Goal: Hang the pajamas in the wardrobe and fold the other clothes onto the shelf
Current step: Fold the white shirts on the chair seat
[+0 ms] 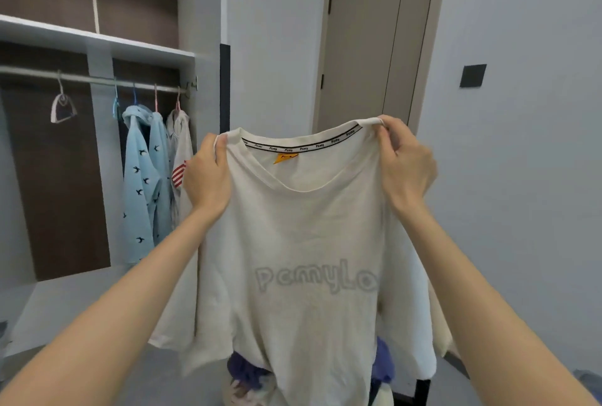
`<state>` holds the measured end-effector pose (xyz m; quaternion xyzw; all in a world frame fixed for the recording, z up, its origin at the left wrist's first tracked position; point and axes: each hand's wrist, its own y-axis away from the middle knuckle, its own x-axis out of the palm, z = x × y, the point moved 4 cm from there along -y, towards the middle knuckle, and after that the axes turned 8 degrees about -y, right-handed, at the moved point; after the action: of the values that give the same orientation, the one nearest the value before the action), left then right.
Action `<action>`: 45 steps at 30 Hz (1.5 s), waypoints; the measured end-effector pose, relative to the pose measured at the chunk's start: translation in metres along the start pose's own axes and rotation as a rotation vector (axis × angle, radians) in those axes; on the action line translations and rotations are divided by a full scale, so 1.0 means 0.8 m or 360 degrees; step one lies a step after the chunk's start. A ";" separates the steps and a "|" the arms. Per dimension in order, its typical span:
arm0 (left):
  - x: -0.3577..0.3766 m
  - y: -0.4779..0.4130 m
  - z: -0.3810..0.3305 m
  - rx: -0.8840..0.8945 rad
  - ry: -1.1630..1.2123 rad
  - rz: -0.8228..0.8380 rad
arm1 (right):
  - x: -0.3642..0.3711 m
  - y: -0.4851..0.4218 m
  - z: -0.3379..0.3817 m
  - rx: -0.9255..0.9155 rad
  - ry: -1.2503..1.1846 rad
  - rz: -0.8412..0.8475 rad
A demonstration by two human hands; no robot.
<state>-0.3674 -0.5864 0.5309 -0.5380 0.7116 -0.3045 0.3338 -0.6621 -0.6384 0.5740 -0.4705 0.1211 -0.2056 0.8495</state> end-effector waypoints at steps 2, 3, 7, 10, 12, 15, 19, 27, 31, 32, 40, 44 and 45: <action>-0.013 -0.022 -0.025 0.0042 0.0073 -0.0043 | -0.009 -0.020 0.025 -0.0068 -0.0006 -0.0064; -0.020 -0.031 -0.037 0.0060 0.0112 -0.0065 | -0.014 -0.028 0.036 -0.0103 0.0001 -0.0096; -0.049 -0.062 -0.079 0.0104 0.0199 -0.0195 | -0.038 -0.058 0.076 -0.0235 0.0005 -0.0220; -0.071 -0.083 -0.111 0.0135 0.0261 -0.0269 | -0.055 -0.085 0.105 -0.0320 0.0023 -0.0287; -0.085 -0.099 -0.131 0.0131 0.0282 -0.0324 | -0.064 -0.106 0.126 -0.0421 -0.0018 -0.0287; -0.099 -0.120 -0.156 0.0167 0.0328 -0.0374 | -0.073 -0.133 0.154 -0.0567 -0.0032 -0.0300; -0.105 -0.138 -0.176 0.0196 0.0361 -0.0377 | -0.081 -0.157 0.171 -0.0575 0.0066 -0.0364; -0.071 -0.126 -0.154 0.0214 0.0200 -0.0241 | -0.068 -0.146 0.122 -0.0540 0.0198 -0.0298; -0.020 -0.086 -0.105 0.0229 0.0038 0.0043 | -0.041 -0.108 0.043 -0.0389 0.0389 -0.0101; -0.006 -0.074 -0.092 0.0236 0.0024 0.0125 | -0.035 -0.096 0.022 -0.0341 0.0411 -0.0055; 0.109 0.044 0.031 0.0082 -0.0150 0.0715 | 0.019 0.046 -0.161 0.0138 0.0502 0.0311; 0.155 0.091 0.090 0.0001 -0.0208 0.0883 | 0.042 0.101 -0.230 0.0338 0.0566 0.0476; 0.168 0.101 0.106 -0.0023 -0.0233 0.0920 | 0.049 0.111 -0.247 0.0384 0.0581 0.0514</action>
<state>-0.3716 -0.7037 0.3968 -0.3360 0.8115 -0.1522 0.4532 -0.6855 -0.7624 0.3940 -0.2955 0.3204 -0.1618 0.8854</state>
